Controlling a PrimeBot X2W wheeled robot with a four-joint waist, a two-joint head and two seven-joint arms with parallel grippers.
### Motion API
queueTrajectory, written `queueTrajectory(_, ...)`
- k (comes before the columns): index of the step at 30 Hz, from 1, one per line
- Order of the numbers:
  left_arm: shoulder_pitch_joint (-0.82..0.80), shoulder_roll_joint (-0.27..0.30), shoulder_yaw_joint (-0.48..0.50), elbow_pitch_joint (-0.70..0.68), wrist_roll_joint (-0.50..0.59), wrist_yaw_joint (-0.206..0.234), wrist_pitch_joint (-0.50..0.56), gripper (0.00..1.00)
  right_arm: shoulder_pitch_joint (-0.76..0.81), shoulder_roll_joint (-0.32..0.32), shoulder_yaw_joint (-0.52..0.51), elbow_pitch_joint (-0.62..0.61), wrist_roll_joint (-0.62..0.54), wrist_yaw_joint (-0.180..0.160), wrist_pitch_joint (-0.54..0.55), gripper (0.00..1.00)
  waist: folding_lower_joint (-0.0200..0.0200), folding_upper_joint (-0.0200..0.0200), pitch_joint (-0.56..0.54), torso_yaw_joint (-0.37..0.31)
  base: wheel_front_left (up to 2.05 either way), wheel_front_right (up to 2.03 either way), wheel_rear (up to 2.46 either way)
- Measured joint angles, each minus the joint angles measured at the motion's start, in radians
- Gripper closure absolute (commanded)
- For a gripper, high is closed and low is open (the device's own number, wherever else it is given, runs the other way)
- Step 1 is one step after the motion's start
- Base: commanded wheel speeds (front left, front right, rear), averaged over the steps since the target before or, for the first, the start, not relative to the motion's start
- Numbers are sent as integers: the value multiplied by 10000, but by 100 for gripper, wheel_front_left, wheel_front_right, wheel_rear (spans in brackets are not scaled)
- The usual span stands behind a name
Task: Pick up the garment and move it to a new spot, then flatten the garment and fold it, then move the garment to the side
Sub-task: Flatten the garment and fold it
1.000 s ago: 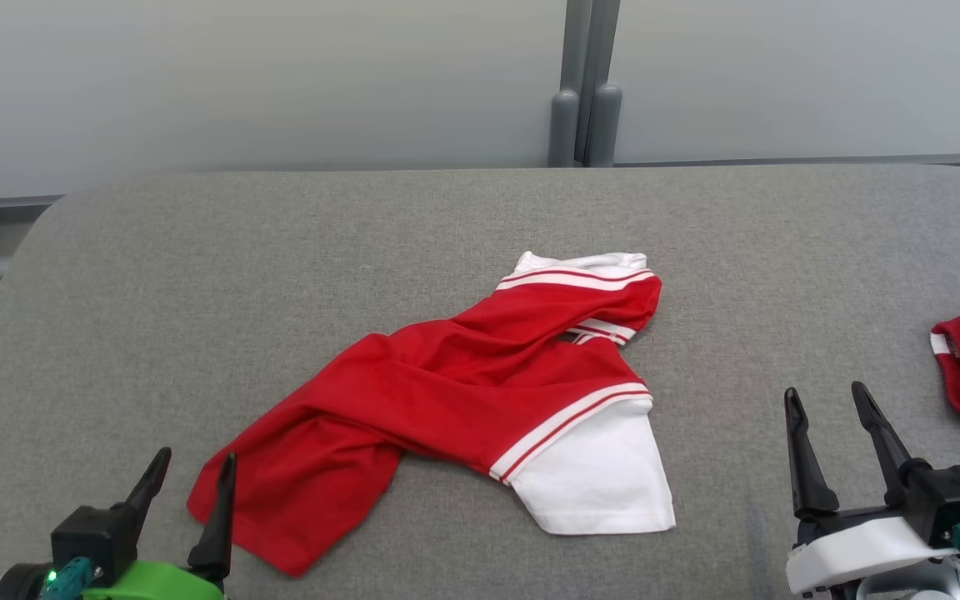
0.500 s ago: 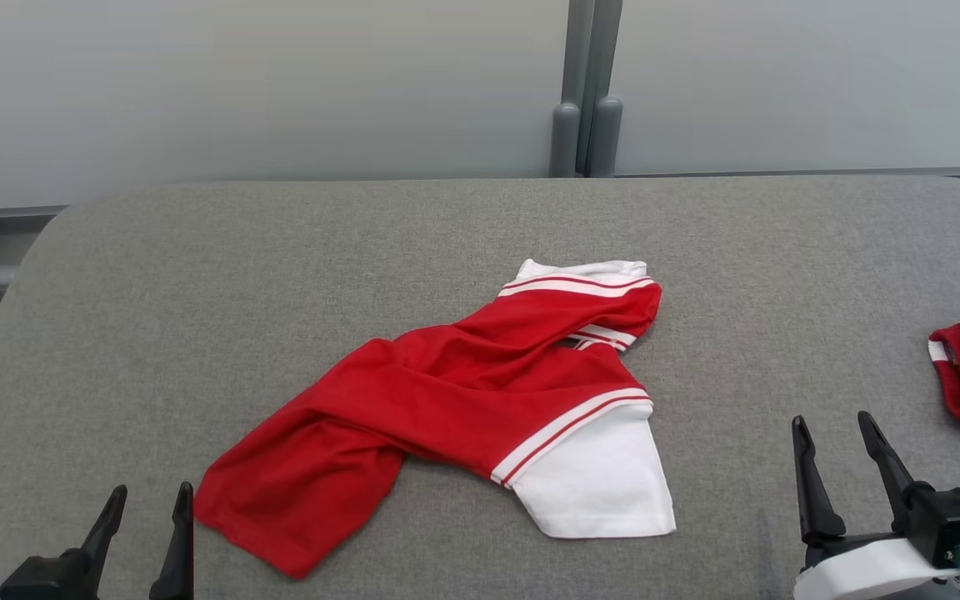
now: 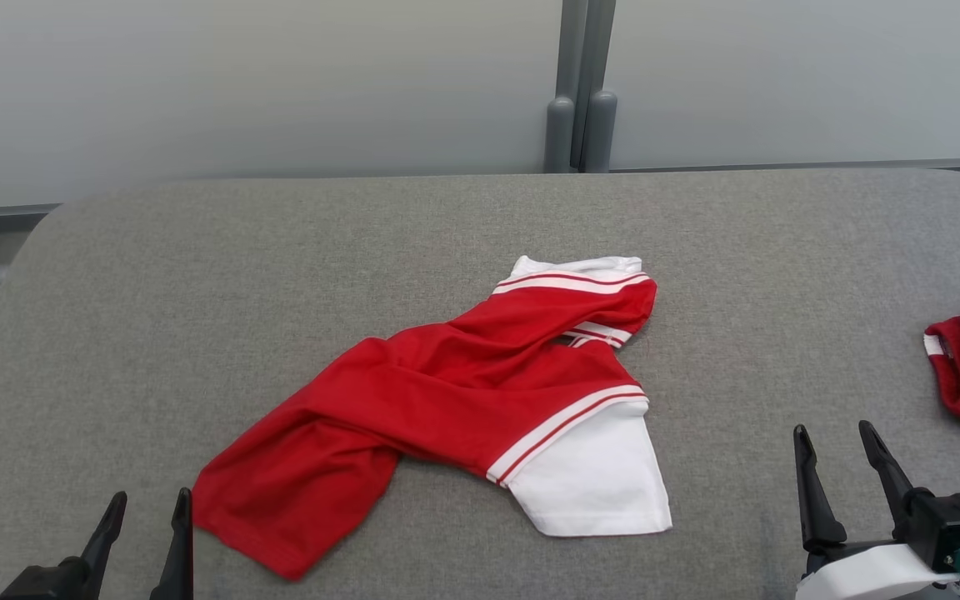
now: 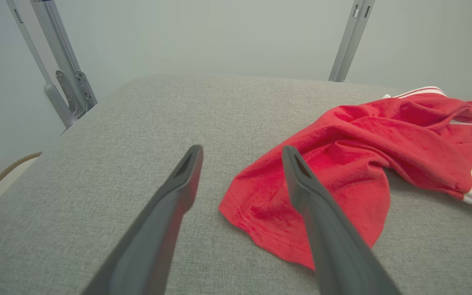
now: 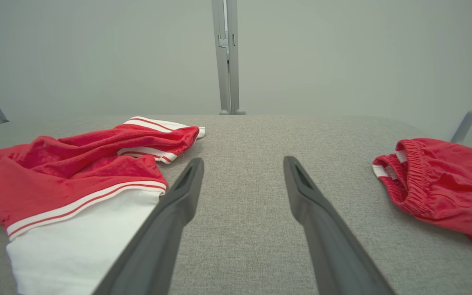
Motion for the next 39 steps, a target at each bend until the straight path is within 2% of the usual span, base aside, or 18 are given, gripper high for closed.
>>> queueTrajectory(15, 10, -345, 397, 274, 393, -272, 0, 0, 1, -4, 115, 96, 63, 0, 2, 0, 0, 0, 13, -192, 0, 0, 0)
queueTrajectory(23, -23, -201, -245, 754, -2, -320, 224, 0, -403, -174, 1511, 953, 410, 0, 96, 0, 0, 0, 264, -217, 0, 0, 0)
queueTrajectory(26, -207, -65, -399, 675, -188, -320, 623, 0, -867, -566, 2257, 1095, 579, 2, 736, 0, 0, 0, 443, -221, 0, 0, 0)
queueTrajectory(33, -576, 10, -512, 253, -648, -242, 2040, 0, -1457, -1246, 3563, 932, 1344, 0, 3149, 0, 0, 0, 825, -194, 0, 0, 0)
queueTrajectory(39, -624, 59, -520, -259, -853, 125, 3116, 0, -1625, -1733, 4249, 468, 1741, 2, 4581, 0, 0, 0, 1188, -134, 0, 0, 0)
